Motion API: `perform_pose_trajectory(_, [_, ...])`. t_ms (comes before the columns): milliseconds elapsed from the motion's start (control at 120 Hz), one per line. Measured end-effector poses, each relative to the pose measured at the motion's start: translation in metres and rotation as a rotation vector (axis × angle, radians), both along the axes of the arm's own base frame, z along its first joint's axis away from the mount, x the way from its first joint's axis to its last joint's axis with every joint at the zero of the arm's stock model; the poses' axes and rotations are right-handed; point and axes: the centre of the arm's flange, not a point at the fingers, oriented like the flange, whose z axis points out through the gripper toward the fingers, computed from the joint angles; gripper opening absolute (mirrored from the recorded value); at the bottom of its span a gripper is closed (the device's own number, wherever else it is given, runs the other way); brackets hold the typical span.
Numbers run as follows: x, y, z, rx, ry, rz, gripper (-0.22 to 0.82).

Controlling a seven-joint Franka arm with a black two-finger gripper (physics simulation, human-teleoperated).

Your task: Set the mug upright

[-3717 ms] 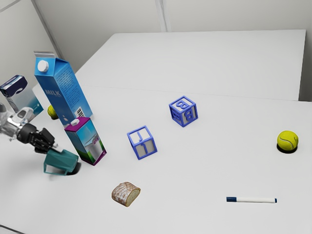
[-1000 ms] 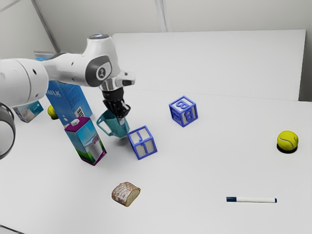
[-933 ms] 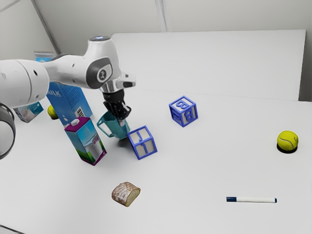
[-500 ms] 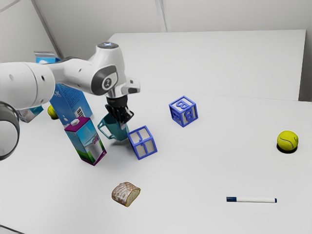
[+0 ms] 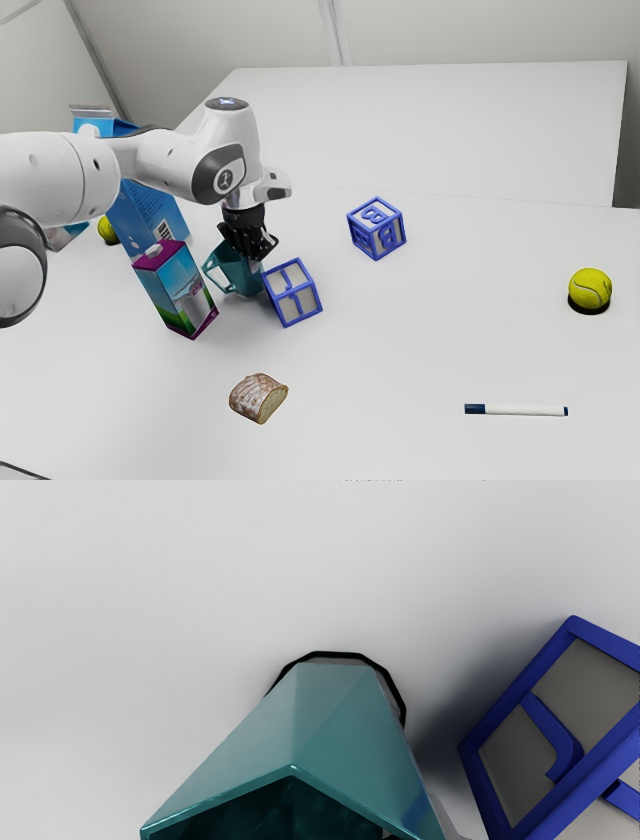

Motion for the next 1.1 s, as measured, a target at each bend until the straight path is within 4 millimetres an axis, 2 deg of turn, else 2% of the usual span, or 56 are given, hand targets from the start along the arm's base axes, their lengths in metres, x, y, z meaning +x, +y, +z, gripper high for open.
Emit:
perform_pose_trajectory(233, [0.000,0.000,0.002,-0.002,-0.007,0.020,-0.04])
perform_pose_trajectory(375, [0.000,-0.001,0.011,-0.002,-0.024,0.029,-0.01])
perform_pose_trajectory(583, [0.000,-0.002,0.033,-0.010,-0.063,0.042,0.02])
perform_pose_trajectory(708, [0.000,-0.003,0.047,-0.020,-0.087,0.050,0.10])
perform_pose_trajectory(775, [-0.002,-0.004,0.061,-0.029,-0.104,0.058,0.21])
perform_pose_trajectory(892, [-0.007,-0.005,0.096,-0.042,-0.138,0.066,0.38])
perform_pose_trajectory(1100, [0.006,-0.007,0.175,-0.083,-0.187,0.078,0.52])
